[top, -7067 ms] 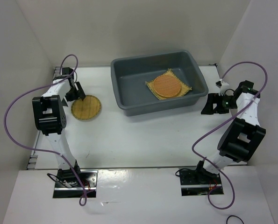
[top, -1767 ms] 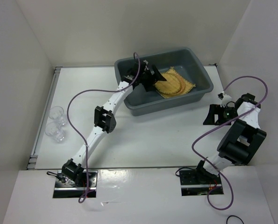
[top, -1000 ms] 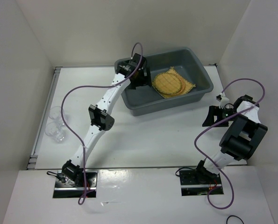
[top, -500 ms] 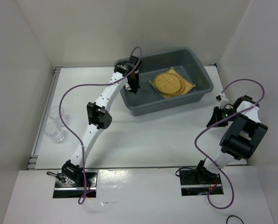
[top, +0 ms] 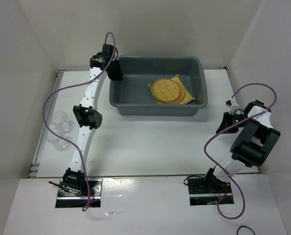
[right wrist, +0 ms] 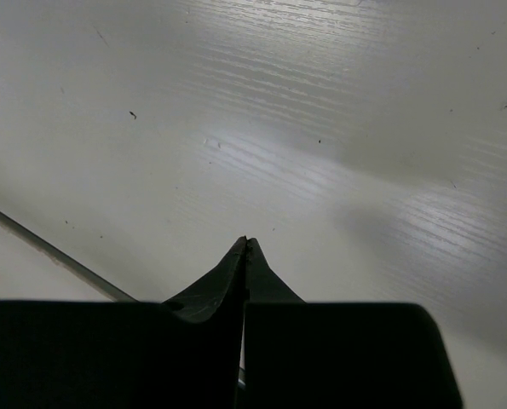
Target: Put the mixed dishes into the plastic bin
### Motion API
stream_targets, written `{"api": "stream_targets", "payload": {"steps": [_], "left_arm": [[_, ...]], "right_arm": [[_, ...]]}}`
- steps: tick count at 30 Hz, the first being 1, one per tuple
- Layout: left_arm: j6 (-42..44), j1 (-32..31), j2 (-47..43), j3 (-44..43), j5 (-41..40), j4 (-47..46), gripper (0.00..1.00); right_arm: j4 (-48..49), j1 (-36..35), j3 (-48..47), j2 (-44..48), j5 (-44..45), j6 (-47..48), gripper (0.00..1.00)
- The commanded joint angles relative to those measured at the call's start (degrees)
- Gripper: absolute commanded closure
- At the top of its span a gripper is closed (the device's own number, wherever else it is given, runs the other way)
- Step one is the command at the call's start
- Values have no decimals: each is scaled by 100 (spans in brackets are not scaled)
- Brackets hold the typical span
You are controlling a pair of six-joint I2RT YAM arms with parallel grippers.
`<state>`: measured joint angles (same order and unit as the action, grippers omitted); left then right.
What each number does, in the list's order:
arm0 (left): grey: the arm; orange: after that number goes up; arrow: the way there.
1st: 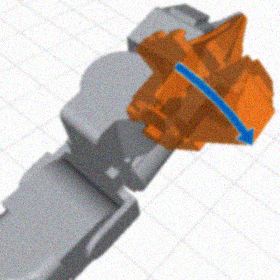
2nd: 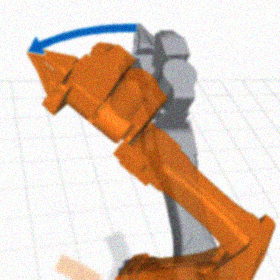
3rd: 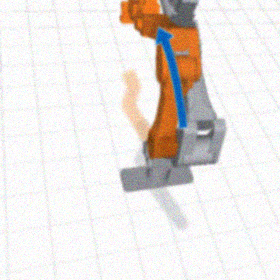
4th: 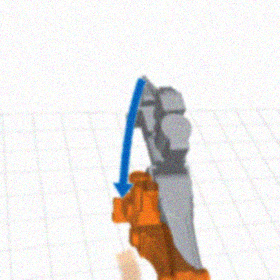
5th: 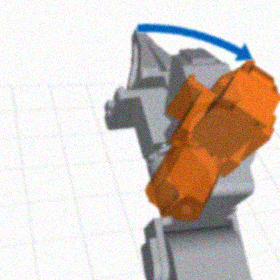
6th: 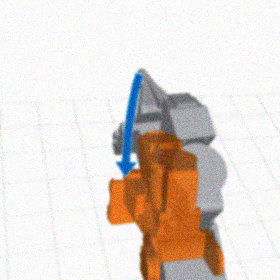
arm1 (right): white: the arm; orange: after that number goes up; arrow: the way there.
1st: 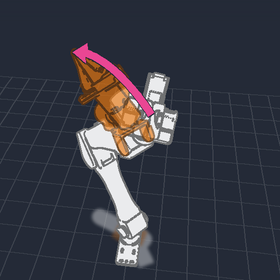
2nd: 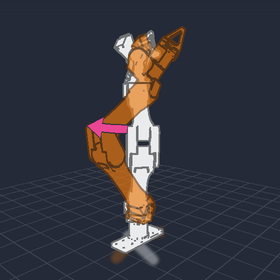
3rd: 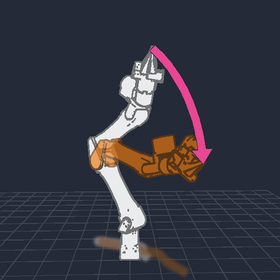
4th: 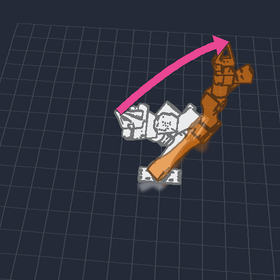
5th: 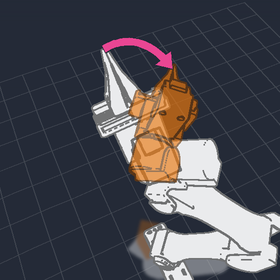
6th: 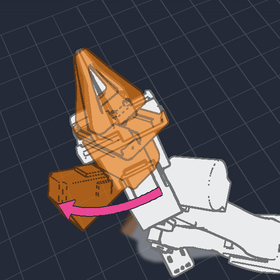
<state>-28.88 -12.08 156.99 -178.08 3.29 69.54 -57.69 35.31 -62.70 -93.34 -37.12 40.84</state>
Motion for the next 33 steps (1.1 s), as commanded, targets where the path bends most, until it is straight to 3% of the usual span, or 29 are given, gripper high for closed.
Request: {"api": "stream_targets", "payload": {"steps": [1,3,6,9,11,13,14,17,18,19,20,21,23,26,28,33], "left_arm": [[243,-277,-747,-166,426,-615,76],[304,-487,-897,-166,357,-670,66],[304,-838,-1161,-166,-55,-460,60],[262,-1243,-1660,-166,-1370,154,56],[-115,-1297,-1899,-166,-2632,393,37],[-117,-1131,-2241,-18,-3122,508,17],[-657,-974,-2443,219,-3333,508,0],[-2108,-52,-4136,2771,-3878,125,0],[-1878,377,-5116,3562,-3880,-470,0],[-1536,486,-5604,5214,-3880,-1164,0],[-1359,609,-6000,5883,-4019,-1962,0],[-1235,793,-6466,6316,-3959,-1970,0],[-1295,1662,-6470,6871,-3461,-1639,0],[-979,2691,-6618,7811,-1862,-2090,0],[-927,3043,-6847,8875,-1437,-2678,0],[-374,3308,-6681,9695,-588,-3103,0]], "right_arm": [[-76,37,-234,-61,-120,64,100],[-76,37,-234,-114,-120,64,100],[-76,37,-234,-114,-120,64,100],[-76,37,-234,-114,-120,64,100],[-128,37,-234,-114,-120,64,100],[-128,37,-234,-175,-120,117,100],[-181,37,-234,-176,-120,169,100],[-242,37,-287,-237,-181,231,99],[-243,37,-287,-237,-181,231,99],[-243,37,-287,-237,-181,284,99],[-243,37,-287,-237,-181,284,99],[-243,37,-287,-237,-181,284,99],[-243,37,-287,-289,-181,284,98],[-295,37,-340,-439,-234,284,98],[-348,37,-340,-439,-234,337,98],[-348,37,-340,-439,-234,337,98]]}}
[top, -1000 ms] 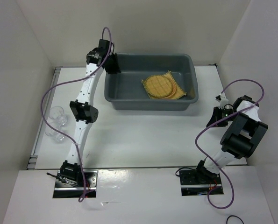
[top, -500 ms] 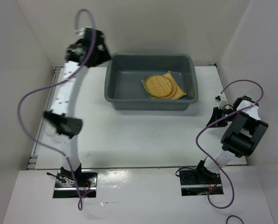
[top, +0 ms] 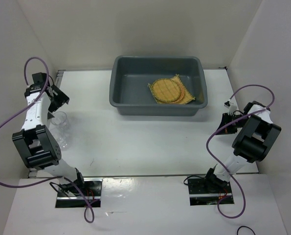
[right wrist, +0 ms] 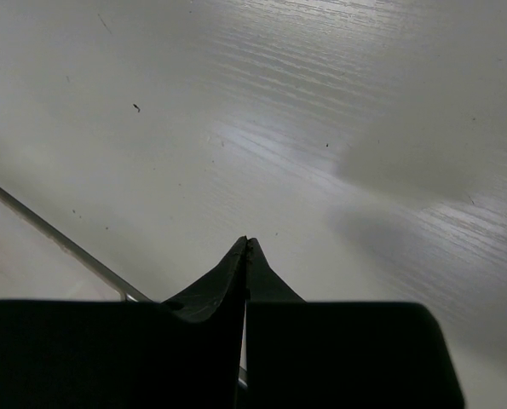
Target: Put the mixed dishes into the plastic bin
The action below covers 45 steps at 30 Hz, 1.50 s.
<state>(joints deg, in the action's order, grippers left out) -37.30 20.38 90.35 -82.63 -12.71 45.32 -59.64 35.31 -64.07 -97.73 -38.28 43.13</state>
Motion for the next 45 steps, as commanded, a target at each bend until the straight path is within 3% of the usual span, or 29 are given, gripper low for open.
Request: {"api": "stream_targets", "payload": {"steps": [1,8,22,24,25,27,30,37,39,41,42,43,45], "left_arm": [[547,123,35,316,1120,-856,0],[847,124,430,370,1516,-1025,0],[794,124,800,1099,1579,-1324,0],[847,124,871,1100,1701,-1377,5],[925,124,871,1100,1823,-1438,16],[988,124,871,1048,1877,-1499,46],[988,124,905,784,1948,-1421,100],[751,300,889,-533,2430,-1262,100],[558,300,783,-1015,3359,-1638,100],[93,300,704,-1097,4421,-2901,100],[-361,248,704,-1254,5383,-3889,100],[-548,160,817,-1412,5758,-4247,100],[-586,-191,1429,-2069,6671,-4009,100]], "right_arm": [[-154,37,-202,0,-118,107,98],[-101,37,-202,53,-57,2,98],[57,-15,-202,53,49,-218,98],[57,-15,-202,53,49,-218,98],[57,-15,-202,53,49,-218,98],[57,-15,-149,105,49,-270,98],[57,-15,-149,105,102,-270,98],[57,-15,-149,105,102,-270,97],[57,-15,-149,105,102,-270,97],[57,-15,-149,53,102,-270,97],[57,-15,-149,0,102,-218,97],[57,-15,-149,0,102,-218,97],[57,-15,-149,0,102,-218,97]]}}
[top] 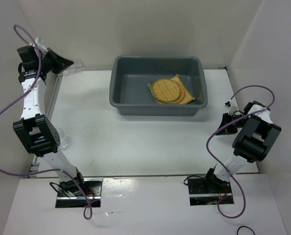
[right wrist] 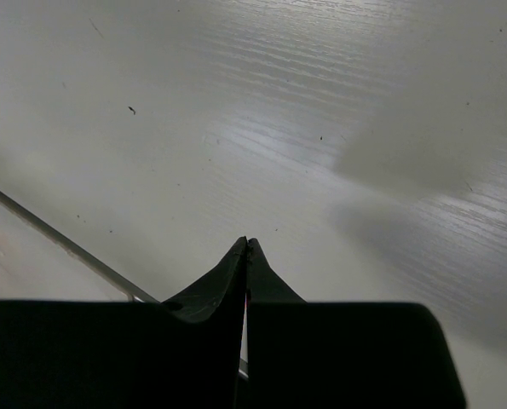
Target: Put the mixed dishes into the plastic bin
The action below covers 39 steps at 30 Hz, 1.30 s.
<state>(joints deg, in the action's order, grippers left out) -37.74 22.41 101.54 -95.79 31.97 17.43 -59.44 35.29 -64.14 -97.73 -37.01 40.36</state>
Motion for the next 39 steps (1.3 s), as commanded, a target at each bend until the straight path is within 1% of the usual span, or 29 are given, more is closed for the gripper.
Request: {"api": "stream_targets", "payload": {"steps": [1,2,3,4,5,6,7,8,9,11,12,13,14,17,18,23,26,30,33,37,39], "left_arm": [[-11,-544,558,-1210,2322,-702,100],[412,-884,813,-2258,2323,-53,100],[834,-1079,1285,-2765,1975,1171,100],[1308,-1273,1429,-3092,1702,1540,100],[1365,-1588,1543,-3226,1438,1744,100],[1365,-1748,1632,-3357,1218,1824,100],[1644,-1923,1772,-3611,737,2051,100],[1786,-2290,1973,-4005,393,2698,100],[1892,-2494,2306,-4514,-307,2896,100],[1997,-2759,2440,-4571,-786,3133,100],[1998,-3021,2606,-4624,-1093,3248,100],[2077,-3145,2695,-4677,-1635,3362,100],[2138,-3373,2844,-4677,-1867,3424,100],[2208,-3691,3213,-4729,-2596,3582,100],[2209,-3840,3310,-4825,-2695,3661,100],[2156,-4070,3566,-4879,-2967,3785,100],[2025,-4070,3619,-4800,-2845,3987,100],[2025,-4254,3619,-4519,-2845,4180,100],[2025,-4333,3557,-4466,-2722,4233,100],[1919,-4508,3610,-4466,-2669,4532,100],[1919,-4562,3610,-4309,-2800,4585,95]], "right_arm": [[38,-13,-143,70,-25,60,97],[38,-13,-143,70,-25,60,97],[38,-13,-143,122,-25,60,97],[38,-13,-143,175,-25,60,97],[90,-13,-143,176,-77,60,97],[90,-13,-143,176,-78,60,97],[90,-13,-143,176,-78,60,97],[90,-13,-143,176,-78,60,97],[90,-13,-143,176,-78,60,97],[90,-13,-143,228,-78,60,97],[90,-13,-91,228,-78,60,97],[90,-13,-90,228,-78,60,97],[90,-13,-90,228,-78,60,97],[90,-13,-90,176,-78,60,97],[90,-13,-90,115,-78,60,97],[90,-13,-143,114,-78,60,97],[90,-13,-143,61,-78,60,97],[90,-13,-143,-44,-78,60,95],[90,-13,-143,-105,-78,60,95],[38,-13,-195,-185,-78,60,95],[-14,-13,-248,-255,-78,60,94]]}}
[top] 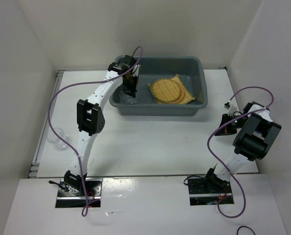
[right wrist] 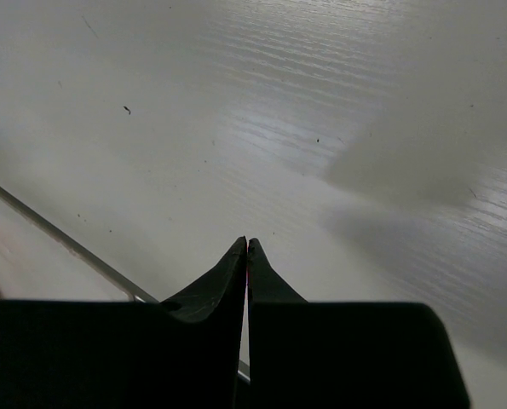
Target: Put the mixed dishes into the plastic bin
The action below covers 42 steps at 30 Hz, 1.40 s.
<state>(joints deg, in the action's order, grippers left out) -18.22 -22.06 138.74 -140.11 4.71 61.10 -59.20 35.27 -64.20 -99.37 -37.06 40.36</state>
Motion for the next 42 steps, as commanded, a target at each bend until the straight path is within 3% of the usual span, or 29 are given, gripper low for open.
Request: {"api": "stream_targets", "payload": {"steps": [1,4,6,7,12,15,16,18,19,22,23,24,25,27,29,31,36,42], "left_arm": [[-33,-175,-110,125,-76,218,94],[-33,-228,-171,125,-268,271,86],[-33,-280,-224,20,-365,271,68],[-33,-281,-224,-33,-496,323,51],[-85,-342,-575,-297,-1155,385,20],[-313,-553,-882,-735,-2576,639,12],[-636,-553,-1092,-1024,-3651,831,11],[-1242,-624,-1348,-1237,-4833,1313,1],[-1829,-554,-1706,-1098,-5857,1317,0],[-3192,-212,-3077,242,-7250,1256,0],[-3736,-97,-3490,874,-7387,1012,0],[-3637,139,-4355,2316,-7388,17,0],[-3445,280,-4799,3061,-7049,-567,0],[-3844,709,-5921,4755,-6661,-1273,0],[-4730,1254,-6445,5587,-5687,-1276,0],[-4901,1994,-6833,6421,-5193,-1276,0],[-5305,3179,-7114,7374,-4436,-951,0],[-5508,3428,-7168,8340,-3970,-1267,0]], "right_arm": [[-39,-11,-242,-152,-73,60,94],[-39,-11,-242,-153,-73,112,93],[-91,-11,-242,-205,-73,113,93],[-92,-11,-242,-205,-73,113,93],[-144,-11,-294,-267,-126,165,93],[-145,-11,-294,-319,-126,217,93],[-145,-11,-294,-320,-126,218,93],[-145,-11,-294,-320,-126,218,92],[-145,-11,-294,-320,-126,218,92],[-197,-11,-294,-320,-178,271,92],[-197,-11,-294,-320,-179,271,92],[-197,-11,-294,-320,-179,323,92],[-249,-11,-294,-320,-179,323,92],[-250,-11,-294,-381,-179,323,92],[-250,-11,-347,-433,-179,323,92],[-250,-64,-347,-434,-179,323,92],[-250,-64,-347,-539,-179,323,92],[-303,-64,-347,-539,-179,323,92]]}}
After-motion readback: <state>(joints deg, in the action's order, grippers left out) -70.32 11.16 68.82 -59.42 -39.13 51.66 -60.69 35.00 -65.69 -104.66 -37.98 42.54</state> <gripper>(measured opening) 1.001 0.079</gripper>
